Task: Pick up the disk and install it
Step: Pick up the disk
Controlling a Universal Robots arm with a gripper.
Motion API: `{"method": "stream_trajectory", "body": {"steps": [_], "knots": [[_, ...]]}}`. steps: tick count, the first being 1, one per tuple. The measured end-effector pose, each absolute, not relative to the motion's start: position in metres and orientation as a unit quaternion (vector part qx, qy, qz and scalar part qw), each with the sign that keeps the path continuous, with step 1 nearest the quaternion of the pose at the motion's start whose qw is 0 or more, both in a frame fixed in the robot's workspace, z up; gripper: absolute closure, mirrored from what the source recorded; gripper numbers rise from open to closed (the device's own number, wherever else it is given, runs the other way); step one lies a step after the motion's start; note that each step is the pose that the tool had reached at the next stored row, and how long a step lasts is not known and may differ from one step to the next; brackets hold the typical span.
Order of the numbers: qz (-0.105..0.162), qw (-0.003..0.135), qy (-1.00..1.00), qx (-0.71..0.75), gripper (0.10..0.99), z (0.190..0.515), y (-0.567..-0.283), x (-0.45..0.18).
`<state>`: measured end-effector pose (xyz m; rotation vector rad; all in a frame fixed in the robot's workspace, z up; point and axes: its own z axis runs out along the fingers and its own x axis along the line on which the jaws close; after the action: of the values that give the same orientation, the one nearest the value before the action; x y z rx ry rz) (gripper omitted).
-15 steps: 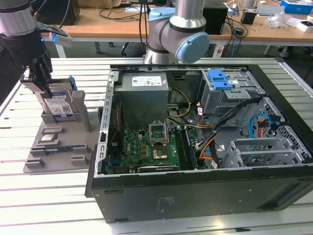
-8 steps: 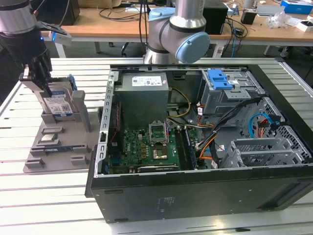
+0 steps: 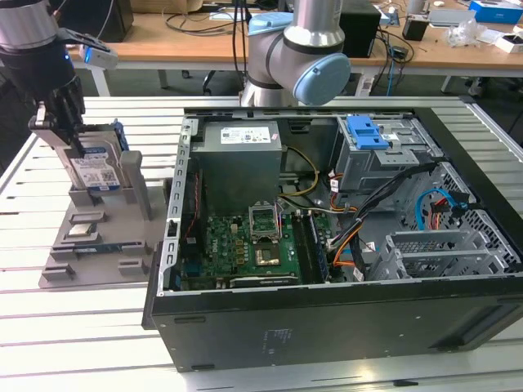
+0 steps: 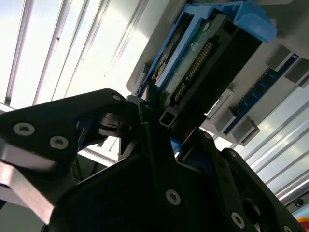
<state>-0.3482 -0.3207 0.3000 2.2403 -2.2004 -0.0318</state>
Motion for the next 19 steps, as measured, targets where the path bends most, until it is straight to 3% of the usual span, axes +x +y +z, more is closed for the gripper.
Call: {"method": "stream_trajectory", "body": {"steps": [19], "knots": [[-0.01,0.001,-0.701,0.713,0.722,0.343,-0.318,-0.348]]}}
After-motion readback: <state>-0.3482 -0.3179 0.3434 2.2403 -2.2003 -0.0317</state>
